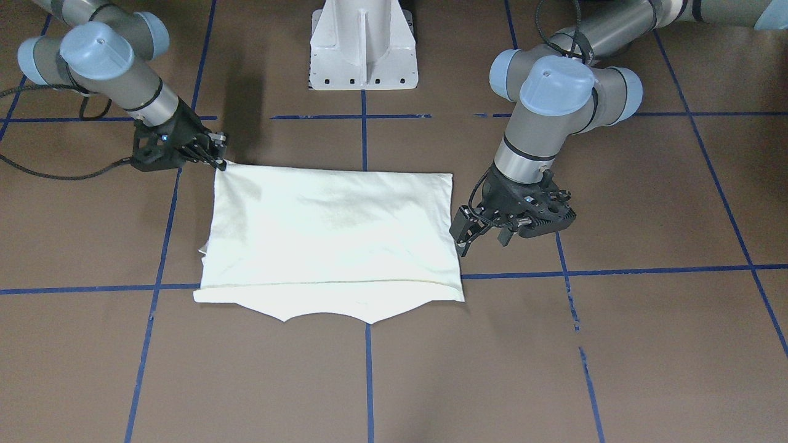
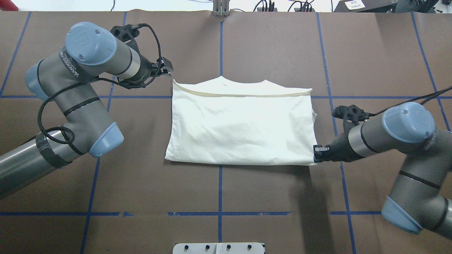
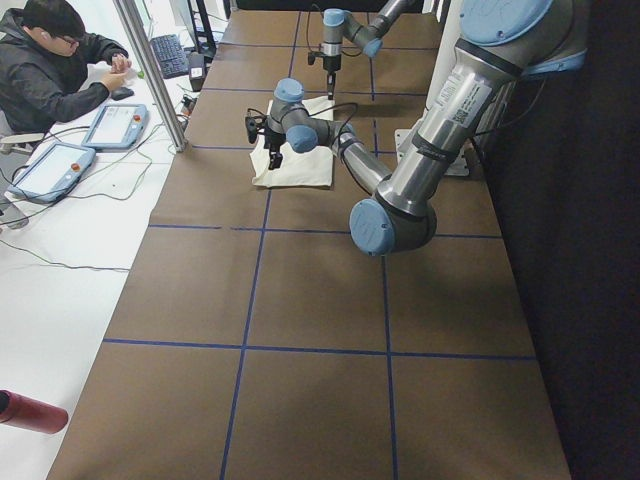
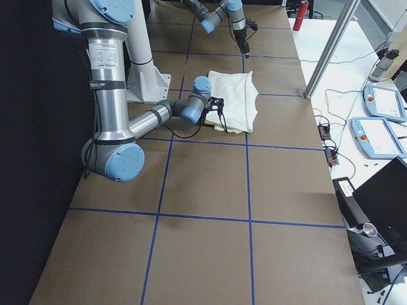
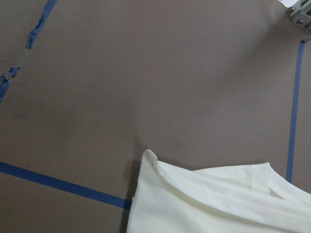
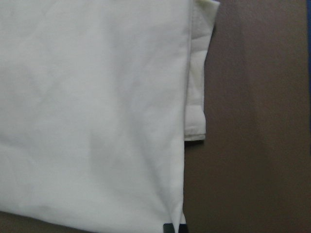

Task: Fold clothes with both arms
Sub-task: 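Drag the folded shirt with the right gripper toward the robot, rotating it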

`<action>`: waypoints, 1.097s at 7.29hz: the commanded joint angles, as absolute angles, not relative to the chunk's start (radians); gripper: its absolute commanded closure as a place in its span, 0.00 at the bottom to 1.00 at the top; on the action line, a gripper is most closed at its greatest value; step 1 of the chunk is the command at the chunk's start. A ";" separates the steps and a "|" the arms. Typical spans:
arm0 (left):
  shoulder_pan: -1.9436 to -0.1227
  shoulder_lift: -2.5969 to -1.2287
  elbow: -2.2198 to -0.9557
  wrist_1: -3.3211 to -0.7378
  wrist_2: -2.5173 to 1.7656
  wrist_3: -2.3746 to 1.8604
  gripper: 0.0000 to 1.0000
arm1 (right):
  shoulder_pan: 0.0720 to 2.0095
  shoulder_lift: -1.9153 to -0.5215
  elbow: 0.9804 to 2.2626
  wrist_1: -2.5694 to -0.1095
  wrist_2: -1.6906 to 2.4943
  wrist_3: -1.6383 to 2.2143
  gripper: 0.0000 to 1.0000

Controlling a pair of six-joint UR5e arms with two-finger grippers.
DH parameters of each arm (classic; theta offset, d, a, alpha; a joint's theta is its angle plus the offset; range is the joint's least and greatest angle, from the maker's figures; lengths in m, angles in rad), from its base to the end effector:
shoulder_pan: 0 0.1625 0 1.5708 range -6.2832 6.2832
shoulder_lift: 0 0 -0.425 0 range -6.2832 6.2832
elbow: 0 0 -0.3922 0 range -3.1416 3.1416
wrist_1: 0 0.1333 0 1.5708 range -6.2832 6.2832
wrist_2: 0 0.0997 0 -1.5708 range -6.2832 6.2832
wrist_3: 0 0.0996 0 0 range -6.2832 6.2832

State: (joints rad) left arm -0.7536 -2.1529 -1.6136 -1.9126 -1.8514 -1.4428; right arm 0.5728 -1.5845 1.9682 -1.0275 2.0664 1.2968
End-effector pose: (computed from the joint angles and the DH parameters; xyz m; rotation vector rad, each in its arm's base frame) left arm 0.4287 -0.5473 0.2604 0.1774 0.9865 -0.4374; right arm -0.3633 -0.3366 0.4135 -0.0458 -1.0136 0.0431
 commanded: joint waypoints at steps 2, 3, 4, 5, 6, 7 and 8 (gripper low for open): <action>-0.732 -2.157 -1.635 -1.913 -1.848 -1.447 0.07 | 0.341 -1.862 2.163 -1.020 2.068 1.314 1.00; -0.726 -2.154 -1.646 -1.913 -1.848 -1.447 0.06 | 0.278 -1.864 2.174 -1.020 2.069 1.342 1.00; -0.724 -2.154 -1.660 -1.911 -1.850 -1.447 0.05 | 0.258 -1.862 2.175 -1.017 2.080 1.379 0.16; -0.707 -2.152 -1.689 -1.904 -1.855 -1.450 0.01 | 0.259 -1.859 2.184 -0.984 2.079 1.394 0.00; -0.662 -2.132 -1.718 -1.901 -1.870 -1.494 0.01 | 0.291 -1.842 2.181 -0.947 2.069 1.394 0.00; -0.582 -2.108 -1.753 -1.902 -1.876 -1.625 0.01 | 0.373 -1.772 2.171 -0.940 2.068 1.394 0.00; -0.495 -2.108 -1.756 -1.902 -1.864 -1.790 0.07 | 0.471 -1.720 2.161 -0.940 2.065 1.394 0.00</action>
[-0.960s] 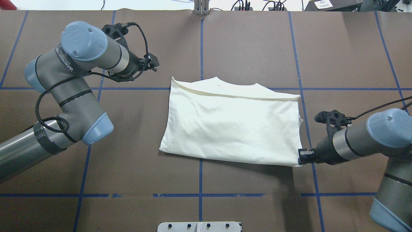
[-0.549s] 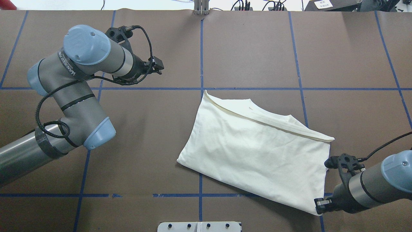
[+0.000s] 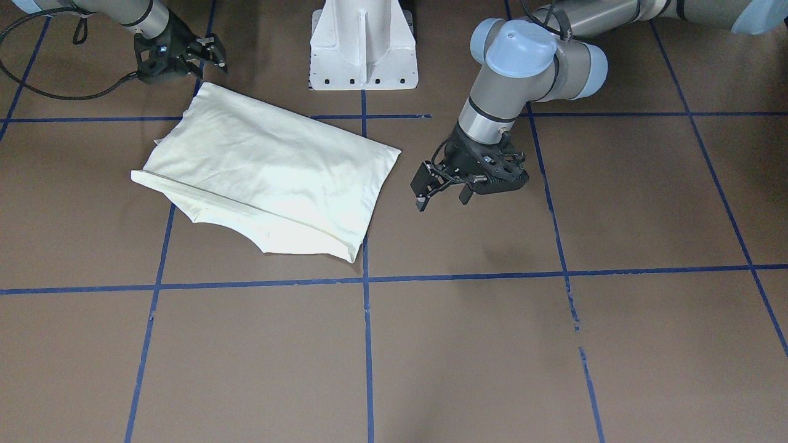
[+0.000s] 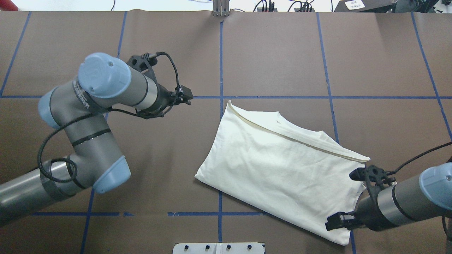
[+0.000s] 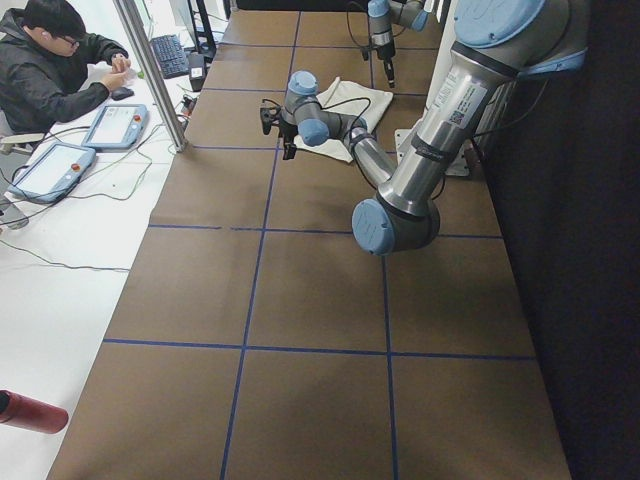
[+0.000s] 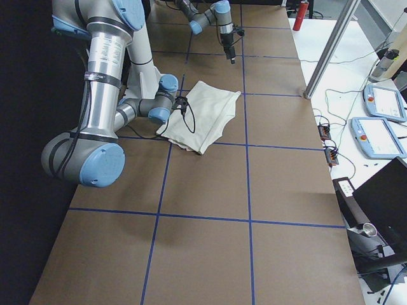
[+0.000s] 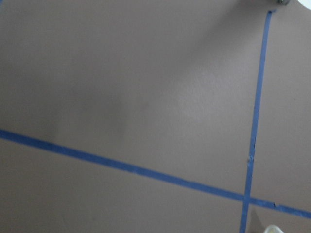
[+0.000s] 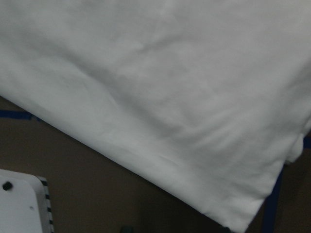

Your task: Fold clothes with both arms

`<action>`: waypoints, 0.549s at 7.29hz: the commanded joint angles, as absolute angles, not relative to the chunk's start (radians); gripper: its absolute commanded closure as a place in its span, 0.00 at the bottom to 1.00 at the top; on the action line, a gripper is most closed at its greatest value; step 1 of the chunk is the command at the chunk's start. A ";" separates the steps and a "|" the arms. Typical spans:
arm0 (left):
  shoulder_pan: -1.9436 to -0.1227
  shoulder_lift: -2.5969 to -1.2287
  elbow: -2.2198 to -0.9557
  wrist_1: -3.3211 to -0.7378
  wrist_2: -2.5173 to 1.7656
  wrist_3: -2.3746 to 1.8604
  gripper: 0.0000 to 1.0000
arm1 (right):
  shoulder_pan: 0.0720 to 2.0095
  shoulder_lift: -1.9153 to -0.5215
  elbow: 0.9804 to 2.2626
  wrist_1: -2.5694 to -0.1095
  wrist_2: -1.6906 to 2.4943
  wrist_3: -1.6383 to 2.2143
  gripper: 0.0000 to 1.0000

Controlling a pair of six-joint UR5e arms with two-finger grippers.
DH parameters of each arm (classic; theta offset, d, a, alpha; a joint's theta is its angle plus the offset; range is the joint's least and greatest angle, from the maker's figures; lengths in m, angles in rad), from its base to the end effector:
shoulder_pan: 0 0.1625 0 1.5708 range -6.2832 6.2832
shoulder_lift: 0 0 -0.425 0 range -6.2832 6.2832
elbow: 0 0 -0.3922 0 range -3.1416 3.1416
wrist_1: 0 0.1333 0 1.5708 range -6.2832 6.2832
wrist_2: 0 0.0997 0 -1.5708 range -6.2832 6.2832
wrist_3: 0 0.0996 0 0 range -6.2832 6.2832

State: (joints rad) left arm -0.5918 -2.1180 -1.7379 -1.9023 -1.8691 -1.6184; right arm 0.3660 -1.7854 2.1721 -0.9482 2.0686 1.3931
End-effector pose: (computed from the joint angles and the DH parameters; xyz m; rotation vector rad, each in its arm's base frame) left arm 0.4813 -0.4488 0.2300 0.0185 1.0800 -0.4208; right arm -0.3427 -0.2232 0.3920 -0.1721 -1.0705 -0.0816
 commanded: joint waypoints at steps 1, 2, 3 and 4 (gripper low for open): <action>-0.407 -2.105 -1.755 -1.901 -1.832 -1.921 0.17 | 0.561 -1.669 2.149 -0.940 2.066 1.394 0.00; -0.350 -2.103 -1.747 -1.895 -1.778 -1.955 0.22 | 0.621 -1.633 2.149 -0.943 2.077 1.393 0.00; -0.345 -2.109 -1.738 -1.863 -1.766 -1.960 0.26 | 0.639 -1.628 2.148 -0.943 2.075 1.393 0.00; -0.344 -2.108 -1.735 -1.859 -1.764 -1.960 0.28 | 0.641 -1.611 2.146 -0.946 2.071 1.393 0.00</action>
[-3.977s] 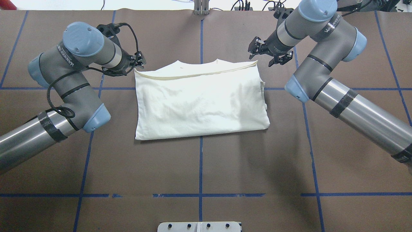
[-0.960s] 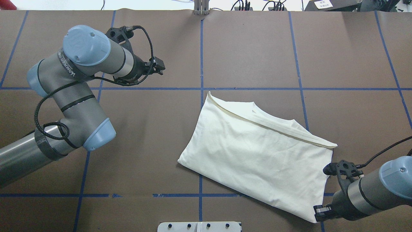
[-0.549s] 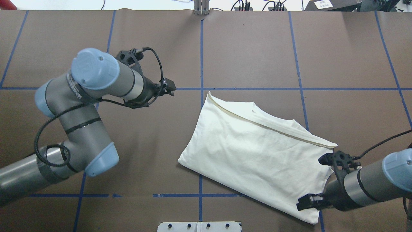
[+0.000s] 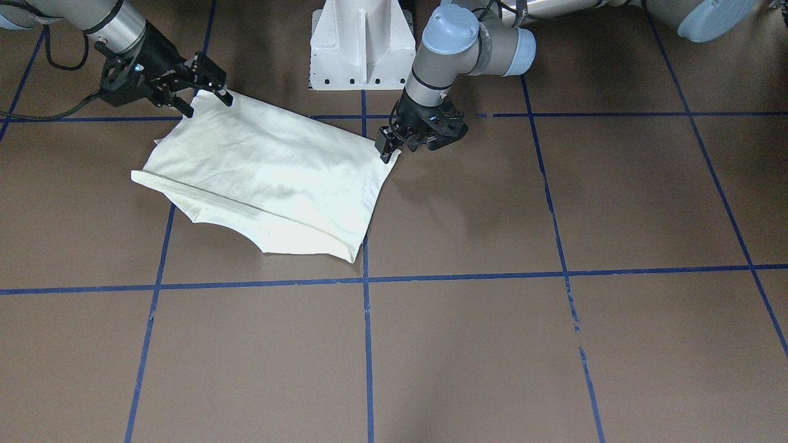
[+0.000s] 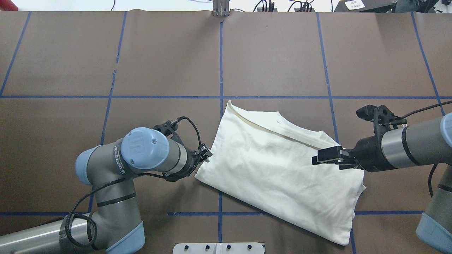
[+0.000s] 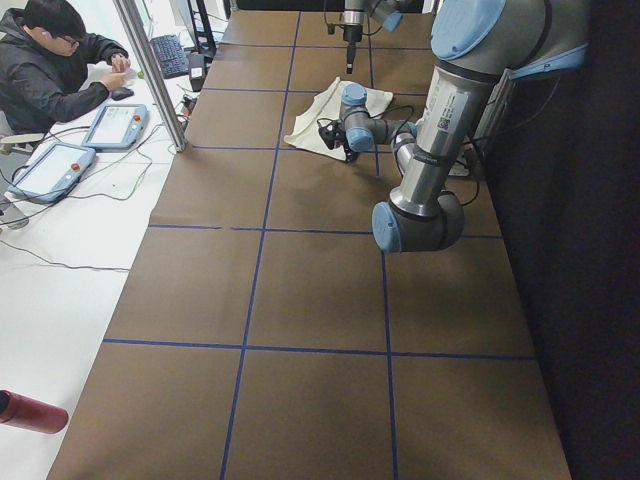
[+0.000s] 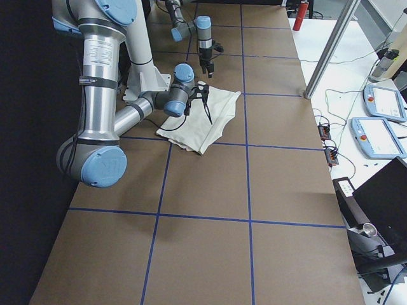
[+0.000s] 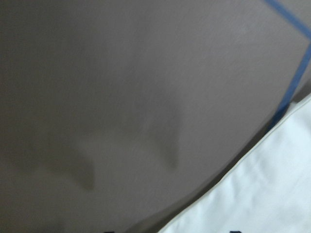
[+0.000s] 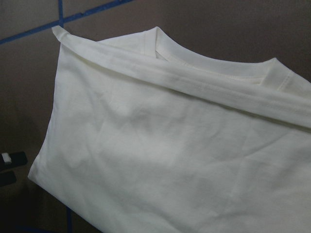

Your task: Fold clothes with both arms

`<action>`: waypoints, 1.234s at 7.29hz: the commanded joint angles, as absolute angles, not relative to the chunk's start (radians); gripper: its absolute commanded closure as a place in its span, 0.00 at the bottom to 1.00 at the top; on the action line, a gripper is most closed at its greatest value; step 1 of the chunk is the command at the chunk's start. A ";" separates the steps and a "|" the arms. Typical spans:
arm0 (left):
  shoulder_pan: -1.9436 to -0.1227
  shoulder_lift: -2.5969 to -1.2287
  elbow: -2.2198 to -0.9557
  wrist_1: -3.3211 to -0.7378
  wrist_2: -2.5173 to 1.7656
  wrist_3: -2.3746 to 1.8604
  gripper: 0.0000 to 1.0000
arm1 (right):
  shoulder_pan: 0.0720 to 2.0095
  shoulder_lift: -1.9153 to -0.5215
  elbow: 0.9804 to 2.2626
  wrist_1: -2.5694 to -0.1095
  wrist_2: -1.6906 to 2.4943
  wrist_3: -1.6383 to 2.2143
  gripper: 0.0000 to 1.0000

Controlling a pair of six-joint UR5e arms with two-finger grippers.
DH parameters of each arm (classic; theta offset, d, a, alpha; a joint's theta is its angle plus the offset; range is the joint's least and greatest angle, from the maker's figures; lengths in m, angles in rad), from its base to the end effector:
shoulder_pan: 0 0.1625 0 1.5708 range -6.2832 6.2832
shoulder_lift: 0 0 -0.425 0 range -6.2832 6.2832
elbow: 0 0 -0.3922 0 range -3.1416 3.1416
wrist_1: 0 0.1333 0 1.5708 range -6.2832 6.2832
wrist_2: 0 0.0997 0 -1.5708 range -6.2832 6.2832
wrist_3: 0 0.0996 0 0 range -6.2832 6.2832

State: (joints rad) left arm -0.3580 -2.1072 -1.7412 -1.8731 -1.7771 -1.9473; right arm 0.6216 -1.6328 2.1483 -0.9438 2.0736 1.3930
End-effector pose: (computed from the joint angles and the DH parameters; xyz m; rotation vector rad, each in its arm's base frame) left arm 0.5702 -0.3339 0.2407 -0.2006 1.0182 -0.5646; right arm -0.3045 -0.3231 0.3389 0.0234 -1.1987 0.1023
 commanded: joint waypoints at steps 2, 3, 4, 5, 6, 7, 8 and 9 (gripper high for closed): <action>-0.344 -2.115 -1.733 -1.859 -1.766 -1.962 0.33 | 0.644 -1.611 2.145 -0.948 2.069 1.393 0.00; -0.341 -2.117 -1.733 -1.859 -1.766 -1.962 0.33 | 0.644 -1.611 2.138 -0.948 2.071 1.393 0.00; -0.325 -2.114 -1.730 -1.859 -1.764 -1.963 0.34 | 0.644 -1.611 2.135 -0.948 2.072 1.393 0.00; -0.321 -2.117 -1.726 -1.859 -1.764 -1.963 0.34 | 0.644 -1.609 2.131 -0.948 2.069 1.393 0.00; -0.322 -2.117 -1.726 -1.859 -1.764 -1.963 0.36 | 0.644 -1.609 2.126 -0.948 2.069 1.393 0.00; -0.321 -2.118 -1.724 -1.861 -1.766 -1.963 0.39 | 0.646 -1.609 2.128 -0.946 2.072 1.393 0.00; -0.321 -2.120 -1.717 -1.865 -1.766 -1.963 0.48 | 0.646 -1.609 2.126 -0.948 2.072 1.393 0.00; -0.319 -2.123 -1.706 -1.867 -1.766 -1.962 0.58 | 0.647 -1.609 2.128 -0.946 2.075 1.393 0.00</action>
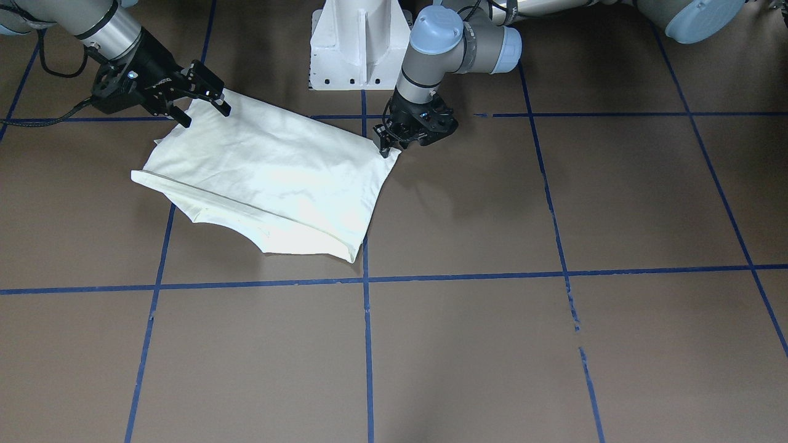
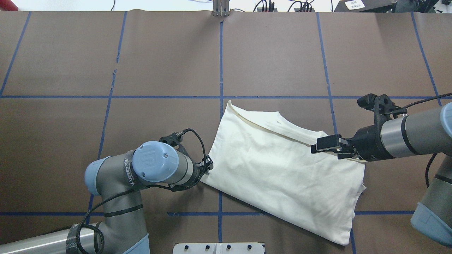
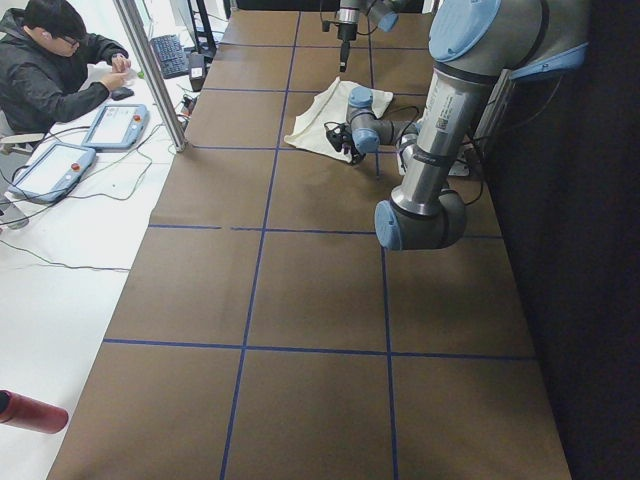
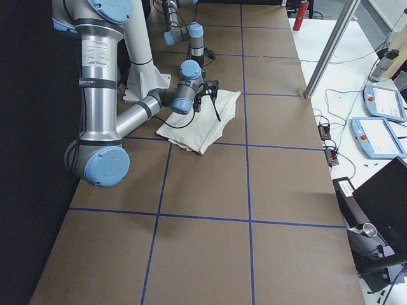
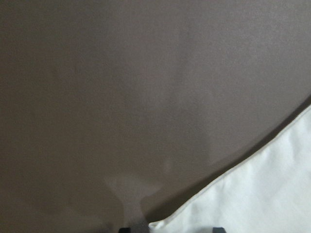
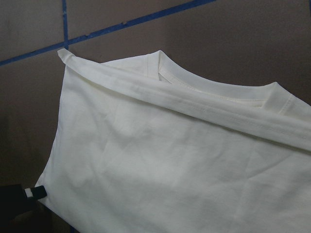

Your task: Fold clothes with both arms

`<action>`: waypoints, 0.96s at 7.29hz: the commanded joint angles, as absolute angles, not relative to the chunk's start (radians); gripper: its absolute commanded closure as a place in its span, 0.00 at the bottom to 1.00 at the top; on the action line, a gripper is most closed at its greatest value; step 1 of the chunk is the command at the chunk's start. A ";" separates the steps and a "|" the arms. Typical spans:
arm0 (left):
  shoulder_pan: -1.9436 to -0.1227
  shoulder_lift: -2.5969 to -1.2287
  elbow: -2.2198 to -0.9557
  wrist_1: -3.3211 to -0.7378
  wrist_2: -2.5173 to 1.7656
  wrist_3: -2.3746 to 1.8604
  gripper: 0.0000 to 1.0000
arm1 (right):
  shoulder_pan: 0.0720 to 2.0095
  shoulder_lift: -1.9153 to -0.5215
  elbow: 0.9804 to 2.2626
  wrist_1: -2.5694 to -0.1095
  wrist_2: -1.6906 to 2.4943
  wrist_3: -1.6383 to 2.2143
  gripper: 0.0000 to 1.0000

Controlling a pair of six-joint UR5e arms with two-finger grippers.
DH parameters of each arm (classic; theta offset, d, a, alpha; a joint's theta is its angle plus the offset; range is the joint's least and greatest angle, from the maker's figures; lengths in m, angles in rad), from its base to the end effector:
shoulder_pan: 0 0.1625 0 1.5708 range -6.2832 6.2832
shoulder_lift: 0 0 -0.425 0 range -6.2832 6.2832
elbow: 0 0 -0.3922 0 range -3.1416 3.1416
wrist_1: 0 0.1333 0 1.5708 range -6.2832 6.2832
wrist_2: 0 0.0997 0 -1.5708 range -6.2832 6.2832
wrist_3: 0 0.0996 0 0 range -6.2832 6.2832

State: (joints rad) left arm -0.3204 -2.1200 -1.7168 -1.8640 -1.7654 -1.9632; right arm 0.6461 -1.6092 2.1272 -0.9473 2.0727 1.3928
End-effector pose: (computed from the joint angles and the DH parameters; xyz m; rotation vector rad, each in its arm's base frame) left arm 0.5900 -0.3159 0.2443 -0.2168 0.9918 -0.5555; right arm -0.3042 -0.3363 0.3387 0.0385 -1.1975 0.1245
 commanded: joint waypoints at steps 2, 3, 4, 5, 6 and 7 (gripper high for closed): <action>-0.321 -2.123 -1.710 -1.867 -1.766 -1.956 1.00 | 0.649 -1.609 2.128 -0.946 2.077 1.393 0.00; -0.321 -2.122 -1.723 -1.861 -1.769 -1.950 1.00 | 0.649 -1.611 2.128 -0.946 2.077 1.393 0.00; -0.322 -2.120 -1.736 -1.858 -1.770 -1.950 1.00 | 0.650 -1.611 2.128 -0.946 2.077 1.393 0.00; -0.346 -2.115 -1.740 -1.856 -1.770 -1.941 1.00 | 0.652 -1.611 2.128 -0.946 2.077 1.394 0.00; -0.389 -2.115 -1.735 -1.855 -1.770 -1.896 1.00 | 0.655 -1.611 2.128 -0.946 2.075 1.394 0.00; -0.434 -2.115 -1.721 -1.856 -1.769 -1.834 1.00 | 0.658 -1.611 2.128 -0.946 2.075 1.394 0.00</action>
